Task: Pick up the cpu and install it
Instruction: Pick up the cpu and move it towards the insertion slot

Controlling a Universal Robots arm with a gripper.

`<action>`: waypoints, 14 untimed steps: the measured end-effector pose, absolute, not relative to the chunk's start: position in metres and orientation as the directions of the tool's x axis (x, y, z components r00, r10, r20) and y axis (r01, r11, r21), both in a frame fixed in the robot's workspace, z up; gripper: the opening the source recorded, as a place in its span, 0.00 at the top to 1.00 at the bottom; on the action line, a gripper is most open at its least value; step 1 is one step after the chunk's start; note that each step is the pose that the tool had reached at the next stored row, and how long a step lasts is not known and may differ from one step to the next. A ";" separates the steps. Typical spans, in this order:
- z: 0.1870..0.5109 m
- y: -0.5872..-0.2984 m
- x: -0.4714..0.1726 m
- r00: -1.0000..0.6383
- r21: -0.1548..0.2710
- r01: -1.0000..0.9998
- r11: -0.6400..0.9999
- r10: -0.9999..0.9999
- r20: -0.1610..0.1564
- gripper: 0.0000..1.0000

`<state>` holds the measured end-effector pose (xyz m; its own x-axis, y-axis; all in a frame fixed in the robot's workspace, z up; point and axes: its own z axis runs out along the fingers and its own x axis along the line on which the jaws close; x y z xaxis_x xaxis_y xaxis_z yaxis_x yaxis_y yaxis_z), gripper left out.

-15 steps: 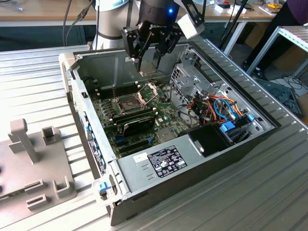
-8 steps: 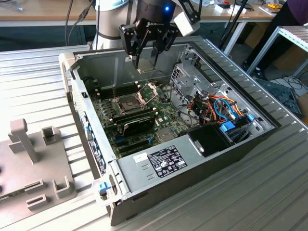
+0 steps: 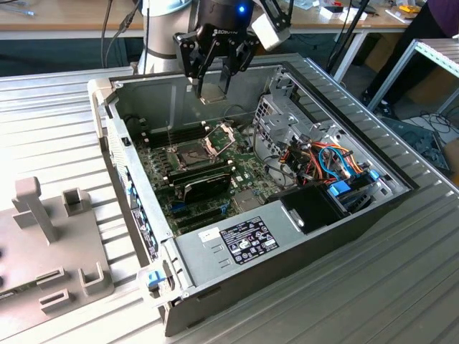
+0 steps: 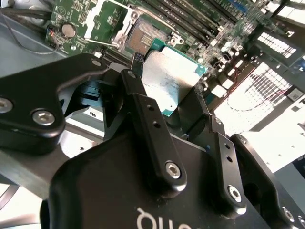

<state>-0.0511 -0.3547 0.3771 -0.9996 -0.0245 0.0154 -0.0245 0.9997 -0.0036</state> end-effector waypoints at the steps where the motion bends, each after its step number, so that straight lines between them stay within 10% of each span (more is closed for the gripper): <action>1: 0.377 -0.354 -0.051 -1.000 -0.004 -0.023 1.000 -0.023 0.015 0.45; 14: 0.366 -0.344 -0.051 -1.000 -0.009 0.010 1.000 0.010 0.015 0.45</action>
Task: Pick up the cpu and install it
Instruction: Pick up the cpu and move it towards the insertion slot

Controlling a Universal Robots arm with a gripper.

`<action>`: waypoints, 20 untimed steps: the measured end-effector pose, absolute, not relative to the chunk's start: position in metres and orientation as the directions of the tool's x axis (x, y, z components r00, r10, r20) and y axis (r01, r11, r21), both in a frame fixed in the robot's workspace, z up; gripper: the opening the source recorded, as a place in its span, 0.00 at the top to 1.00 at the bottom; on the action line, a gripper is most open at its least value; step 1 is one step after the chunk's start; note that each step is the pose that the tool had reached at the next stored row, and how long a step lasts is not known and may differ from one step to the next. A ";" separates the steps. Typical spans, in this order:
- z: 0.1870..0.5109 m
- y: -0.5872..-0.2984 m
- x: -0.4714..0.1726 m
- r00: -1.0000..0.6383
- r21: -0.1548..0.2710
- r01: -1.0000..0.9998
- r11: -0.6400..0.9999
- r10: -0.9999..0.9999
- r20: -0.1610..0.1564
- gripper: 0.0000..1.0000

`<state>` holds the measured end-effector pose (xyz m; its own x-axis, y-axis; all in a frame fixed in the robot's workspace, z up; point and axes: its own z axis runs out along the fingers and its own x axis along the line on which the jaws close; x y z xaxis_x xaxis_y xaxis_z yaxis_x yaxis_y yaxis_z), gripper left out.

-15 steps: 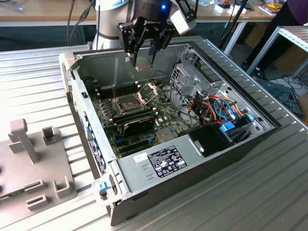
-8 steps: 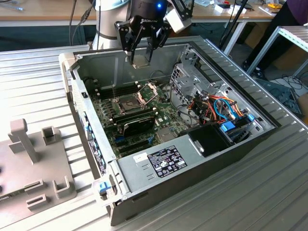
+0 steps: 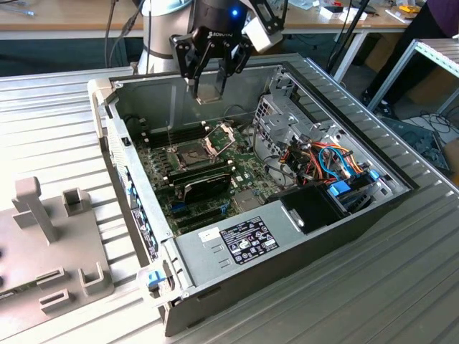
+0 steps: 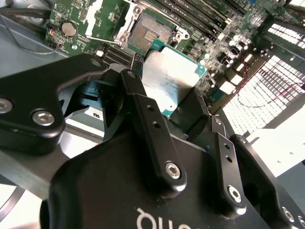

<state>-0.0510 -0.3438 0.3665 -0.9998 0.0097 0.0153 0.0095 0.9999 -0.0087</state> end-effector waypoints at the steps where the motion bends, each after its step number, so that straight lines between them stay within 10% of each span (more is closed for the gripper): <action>1: 0.366 -0.344 -0.051 -1.000 -0.009 0.010 1.000 0.010 0.015 0.45; 20: 0.365 -0.344 -0.051 -1.000 -0.009 0.010 1.000 0.010 0.015 0.45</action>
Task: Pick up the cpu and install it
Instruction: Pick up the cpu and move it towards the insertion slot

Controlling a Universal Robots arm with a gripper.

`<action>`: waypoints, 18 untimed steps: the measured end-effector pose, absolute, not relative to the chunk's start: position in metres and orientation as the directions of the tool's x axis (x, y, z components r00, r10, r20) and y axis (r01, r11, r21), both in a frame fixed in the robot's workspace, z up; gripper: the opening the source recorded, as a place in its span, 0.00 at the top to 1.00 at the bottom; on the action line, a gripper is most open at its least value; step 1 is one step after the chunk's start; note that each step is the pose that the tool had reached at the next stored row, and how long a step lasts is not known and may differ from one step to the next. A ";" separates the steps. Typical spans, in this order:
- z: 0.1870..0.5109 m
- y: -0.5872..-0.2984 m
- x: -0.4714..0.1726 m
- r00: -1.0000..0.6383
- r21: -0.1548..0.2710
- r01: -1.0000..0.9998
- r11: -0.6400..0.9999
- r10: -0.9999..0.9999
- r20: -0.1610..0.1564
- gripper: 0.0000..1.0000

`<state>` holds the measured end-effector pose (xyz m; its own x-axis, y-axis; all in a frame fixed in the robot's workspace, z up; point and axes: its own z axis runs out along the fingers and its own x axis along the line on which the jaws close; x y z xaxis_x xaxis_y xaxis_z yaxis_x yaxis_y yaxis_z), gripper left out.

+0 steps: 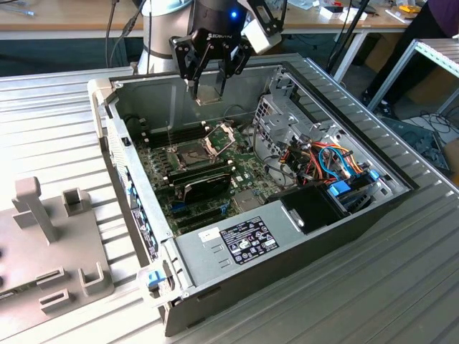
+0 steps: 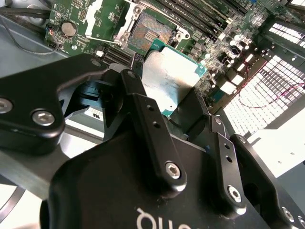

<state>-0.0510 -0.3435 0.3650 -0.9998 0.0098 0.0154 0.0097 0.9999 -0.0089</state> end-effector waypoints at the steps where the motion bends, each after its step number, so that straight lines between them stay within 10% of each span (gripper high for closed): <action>1: 0.365 -0.343 -0.051 -1.000 -0.009 0.010 1.000 0.010 0.015 0.45; 18: 0.324 -0.343 -0.051 -1.000 -0.009 0.010 1.000 0.010 0.015 0.45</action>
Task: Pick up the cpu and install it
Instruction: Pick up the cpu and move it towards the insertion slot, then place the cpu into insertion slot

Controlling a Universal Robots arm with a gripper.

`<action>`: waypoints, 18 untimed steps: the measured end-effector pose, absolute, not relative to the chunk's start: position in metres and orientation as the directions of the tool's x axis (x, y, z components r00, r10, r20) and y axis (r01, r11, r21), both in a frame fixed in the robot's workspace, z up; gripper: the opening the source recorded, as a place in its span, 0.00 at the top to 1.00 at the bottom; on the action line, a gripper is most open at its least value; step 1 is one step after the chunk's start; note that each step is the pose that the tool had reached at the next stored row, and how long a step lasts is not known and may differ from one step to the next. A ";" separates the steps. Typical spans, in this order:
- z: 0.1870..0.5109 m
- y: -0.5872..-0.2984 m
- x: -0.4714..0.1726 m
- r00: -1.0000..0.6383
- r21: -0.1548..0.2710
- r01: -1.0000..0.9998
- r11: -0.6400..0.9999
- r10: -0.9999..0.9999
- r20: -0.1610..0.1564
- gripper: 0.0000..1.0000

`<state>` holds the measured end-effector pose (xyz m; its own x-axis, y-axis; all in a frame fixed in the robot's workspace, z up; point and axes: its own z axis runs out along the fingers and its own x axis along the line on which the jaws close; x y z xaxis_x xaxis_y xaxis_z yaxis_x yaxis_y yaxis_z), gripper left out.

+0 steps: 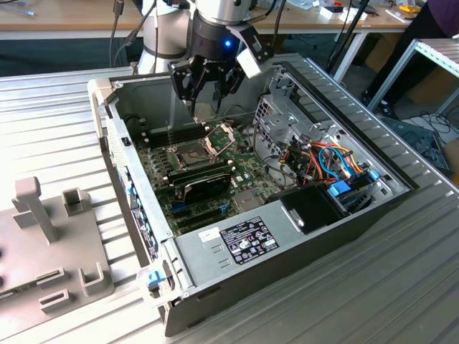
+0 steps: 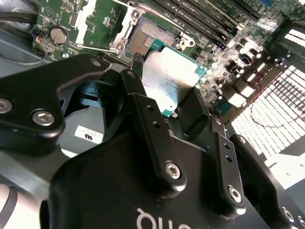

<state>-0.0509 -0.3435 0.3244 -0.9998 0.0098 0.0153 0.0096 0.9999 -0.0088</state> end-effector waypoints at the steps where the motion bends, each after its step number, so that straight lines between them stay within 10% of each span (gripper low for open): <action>1: 0.321 -0.343 -0.051 -1.000 -0.009 0.010 1.000 0.010 0.015 0.45; 18: 0.317 -0.344 -0.044 -1.000 -0.009 0.010 1.000 0.010 0.015 0.45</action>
